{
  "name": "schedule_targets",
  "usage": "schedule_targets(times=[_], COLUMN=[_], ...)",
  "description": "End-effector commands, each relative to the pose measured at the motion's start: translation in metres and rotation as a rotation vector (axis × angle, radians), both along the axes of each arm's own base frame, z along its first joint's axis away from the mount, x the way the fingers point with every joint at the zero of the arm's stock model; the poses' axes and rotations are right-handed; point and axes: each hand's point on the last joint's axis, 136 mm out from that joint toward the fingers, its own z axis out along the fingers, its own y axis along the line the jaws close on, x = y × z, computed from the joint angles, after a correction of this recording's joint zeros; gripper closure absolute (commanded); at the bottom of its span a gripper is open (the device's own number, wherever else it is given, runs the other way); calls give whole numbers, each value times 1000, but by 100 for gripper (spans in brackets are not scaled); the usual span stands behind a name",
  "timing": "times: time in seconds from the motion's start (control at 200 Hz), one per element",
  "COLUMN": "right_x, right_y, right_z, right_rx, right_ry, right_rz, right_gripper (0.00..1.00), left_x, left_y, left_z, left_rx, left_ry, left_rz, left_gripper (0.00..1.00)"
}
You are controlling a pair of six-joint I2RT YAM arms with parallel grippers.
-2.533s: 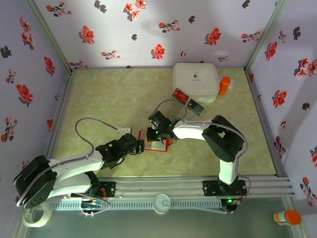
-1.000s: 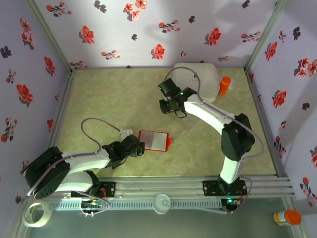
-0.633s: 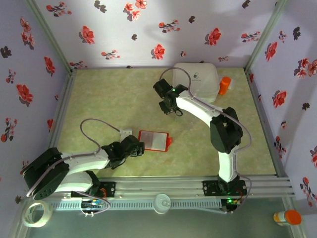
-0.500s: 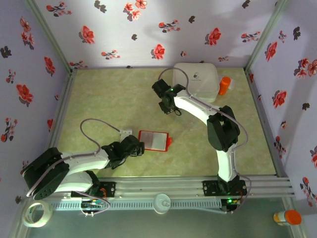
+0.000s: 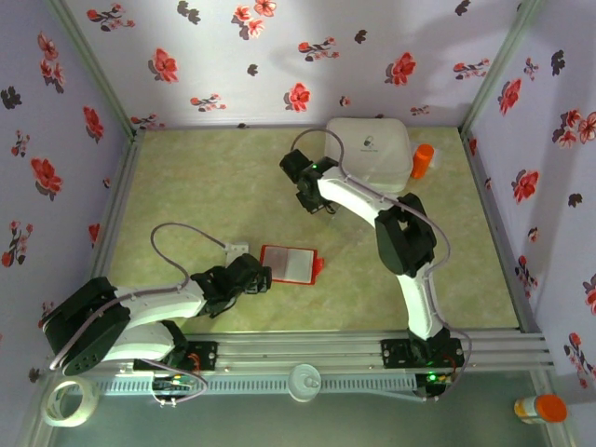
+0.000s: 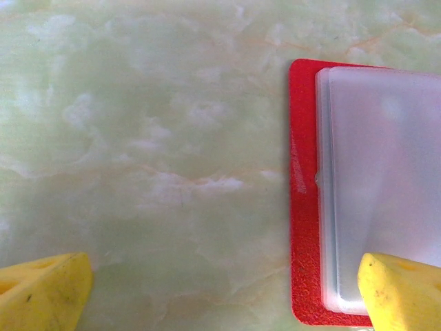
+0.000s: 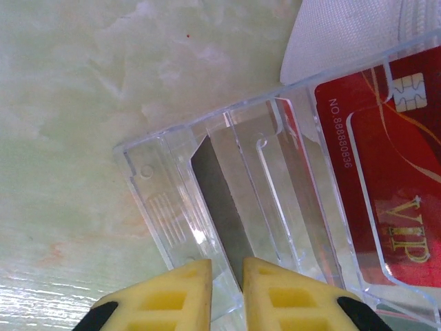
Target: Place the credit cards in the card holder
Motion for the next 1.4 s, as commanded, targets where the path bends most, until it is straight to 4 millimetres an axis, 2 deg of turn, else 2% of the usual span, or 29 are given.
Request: schedule_targets(times=[0.0, 0.16, 0.34, 0.52, 0.72, 0.91, 1.02, 1.185, 1.395], right_x=[2, 1, 3, 3, -6, -35, -60, -95, -119], right_y=[-2, -2, -1, 4, 21, 44, 59, 72, 87], right_z=[3, -1, 6, 34, 74, 92, 88, 63, 33], right_rx=[-41, -47, -49, -13, 51, 183, 320, 501, 640], right_ry=[-2, 7, -7, -61, -145, -136, -65, 69, 182], right_rz=[16, 19, 44, 90, 142, 164, 163, 130, 87], right_gripper=[84, 90, 100, 100, 100, 100, 100, 100, 100], left_x=[-2, -2, -2, -2, -3, -3, -3, -3, -3], left_y=[10, 10, 11, 11, 12, 13, 13, 13, 13], left_z=[-9, -10, -9, -9, -8, -8, -7, -5, -3], left_rx=[15, 15, 15, 12, 14, 15, 16, 19, 22], left_ry=[20, 22, 21, 22, 24, 25, 24, 22, 21], left_rz=[32, 34, 34, 39, 38, 39, 39, 38, 36], left_gripper=[0, 0, 0, 0, 0, 0, 0, 0, 0])
